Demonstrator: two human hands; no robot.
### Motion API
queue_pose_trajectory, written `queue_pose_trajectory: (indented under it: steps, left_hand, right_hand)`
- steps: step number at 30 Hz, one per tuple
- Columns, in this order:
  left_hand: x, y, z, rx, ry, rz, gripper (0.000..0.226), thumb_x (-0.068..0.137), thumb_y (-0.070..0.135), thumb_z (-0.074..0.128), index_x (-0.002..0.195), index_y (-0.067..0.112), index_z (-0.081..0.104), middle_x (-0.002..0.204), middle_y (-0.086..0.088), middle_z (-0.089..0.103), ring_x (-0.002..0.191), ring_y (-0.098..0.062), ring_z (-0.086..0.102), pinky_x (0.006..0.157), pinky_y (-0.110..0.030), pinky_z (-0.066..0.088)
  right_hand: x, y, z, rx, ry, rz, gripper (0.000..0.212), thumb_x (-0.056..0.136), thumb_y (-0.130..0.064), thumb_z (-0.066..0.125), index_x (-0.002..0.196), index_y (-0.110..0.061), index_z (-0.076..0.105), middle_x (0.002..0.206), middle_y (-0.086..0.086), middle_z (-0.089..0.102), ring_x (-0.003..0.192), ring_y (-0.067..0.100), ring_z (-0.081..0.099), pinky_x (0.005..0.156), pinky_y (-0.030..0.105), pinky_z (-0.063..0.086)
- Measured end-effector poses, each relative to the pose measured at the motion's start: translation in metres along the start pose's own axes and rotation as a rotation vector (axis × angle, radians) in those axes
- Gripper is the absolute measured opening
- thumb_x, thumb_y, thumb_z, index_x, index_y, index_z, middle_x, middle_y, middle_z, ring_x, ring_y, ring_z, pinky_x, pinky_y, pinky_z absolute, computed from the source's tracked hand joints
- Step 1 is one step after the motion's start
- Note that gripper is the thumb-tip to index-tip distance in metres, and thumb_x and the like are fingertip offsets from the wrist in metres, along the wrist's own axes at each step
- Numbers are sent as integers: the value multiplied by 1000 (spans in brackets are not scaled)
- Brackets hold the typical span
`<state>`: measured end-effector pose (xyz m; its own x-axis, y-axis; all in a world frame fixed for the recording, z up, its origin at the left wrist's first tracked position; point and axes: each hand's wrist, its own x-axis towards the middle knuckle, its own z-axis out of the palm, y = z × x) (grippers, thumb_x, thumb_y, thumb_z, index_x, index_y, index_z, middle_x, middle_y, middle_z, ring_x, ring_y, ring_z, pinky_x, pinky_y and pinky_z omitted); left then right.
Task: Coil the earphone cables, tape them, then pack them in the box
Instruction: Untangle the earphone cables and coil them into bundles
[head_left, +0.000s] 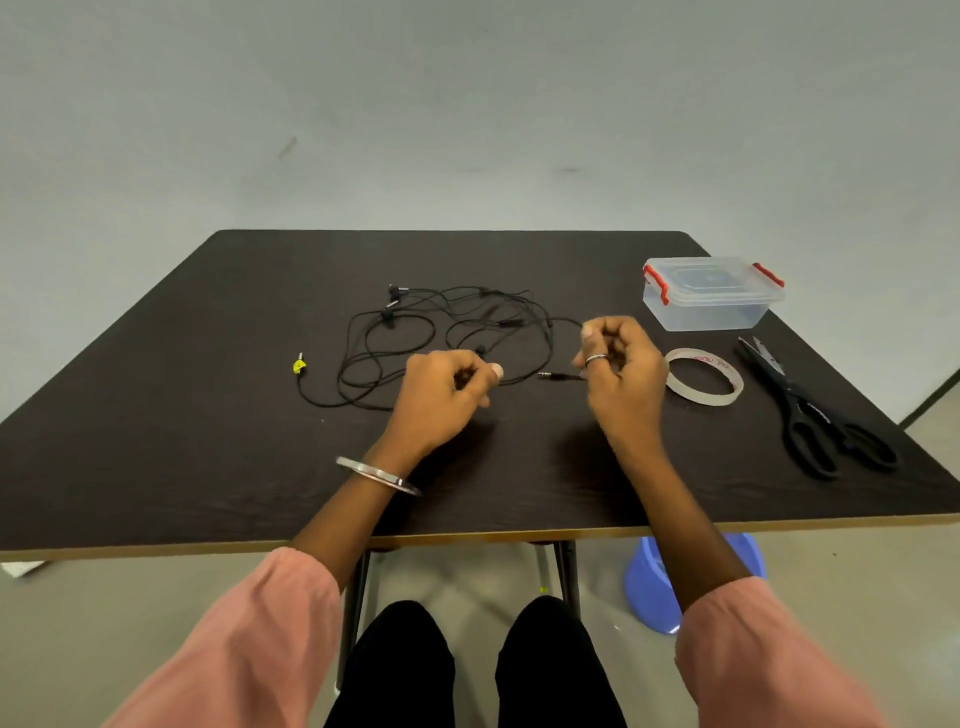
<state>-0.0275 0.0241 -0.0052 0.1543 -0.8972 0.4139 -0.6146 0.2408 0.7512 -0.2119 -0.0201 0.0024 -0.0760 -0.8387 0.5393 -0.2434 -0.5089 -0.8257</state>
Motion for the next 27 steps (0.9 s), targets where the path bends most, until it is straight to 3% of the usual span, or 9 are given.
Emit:
queue_pose_trajectory:
  steps: [4, 7, 9, 12, 17, 20, 24, 25, 27]
  left_hand:
    - [7, 11, -4, -1, 199, 41, 18, 85, 29, 70, 89, 13, 64, 75, 7, 63, 69, -3, 57, 66, -20, 45]
    - [16, 19, -12, 71, 159, 140, 34, 83, 37, 69, 110, 19, 59, 99, 3, 60, 94, -13, 54, 79, -24, 44]
    - [18, 33, -19, -24, 102, 78, 21, 91, 34, 62, 101, 16, 67, 88, 3, 68, 80, -17, 64, 70, -30, 52]
    - [20, 53, -25, -337, -46, -258, 32, 100, 32, 49, 94, 7, 68, 73, -6, 73, 55, -18, 65, 49, -28, 50]
    - [27, 76, -41, -815, -42, -601, 27, 97, 22, 55, 101, -2, 64, 82, -14, 73, 68, -19, 71, 64, -24, 59]
    - [35, 84, -52, -913, 80, -647, 16, 93, 5, 59, 105, -4, 64, 84, -15, 71, 69, -20, 70, 64, -25, 59]
    - [46, 90, -76, -870, 162, -559, 23, 92, -4, 53, 113, 5, 55, 81, -12, 70, 48, -12, 56, 44, -22, 47]
    - [46, 92, -83, -810, 132, -506, 25, 92, -3, 53, 115, 7, 53, 81, -11, 71, 42, -10, 47, 40, -20, 38]
    - [47, 97, -96, -668, 21, -392, 29, 93, 1, 54, 120, 12, 49, 76, -7, 70, 38, -9, 32, 37, -19, 25]
  right_hand:
    - [-3, -20, -1, 195, -94, 71, 8, 94, -11, 57, 94, -13, 66, 72, 5, 66, 68, 11, 63, 61, 20, 52]
    - [4, -35, -2, 234, -259, 35, 9, 92, -6, 60, 96, -7, 67, 78, 6, 67, 72, 15, 65, 64, 22, 54]
    - [9, -46, -3, 277, -344, 27, 9, 88, -2, 63, 95, -6, 67, 78, 10, 68, 71, 17, 66, 64, 23, 55]
    - [13, -58, -3, 326, -395, 48, 11, 82, 2, 69, 88, -6, 64, 74, 15, 66, 63, 18, 66, 62, 28, 57]
    - [4, -63, -3, 345, -499, 24, 22, 74, 5, 74, 79, -8, 57, 73, 22, 65, 64, 25, 68, 61, 30, 57]
    - [-4, -62, -7, 326, -629, 33, 24, 72, 3, 75, 83, -4, 56, 74, 26, 67, 66, 25, 69, 65, 29, 58]
    - [-3, -58, -15, 177, -910, 86, 19, 76, -4, 73, 90, -2, 60, 77, 19, 72, 82, 35, 71, 81, 41, 56]
    - [-1, -56, -14, 139, -905, 83, 10, 81, -2, 69, 90, -5, 63, 78, 17, 72, 82, 34, 71, 81, 43, 56]
    - [8, -55, -7, 127, -689, 93, 9, 87, -5, 65, 89, -14, 65, 83, 14, 73, 84, 29, 72, 81, 50, 57]
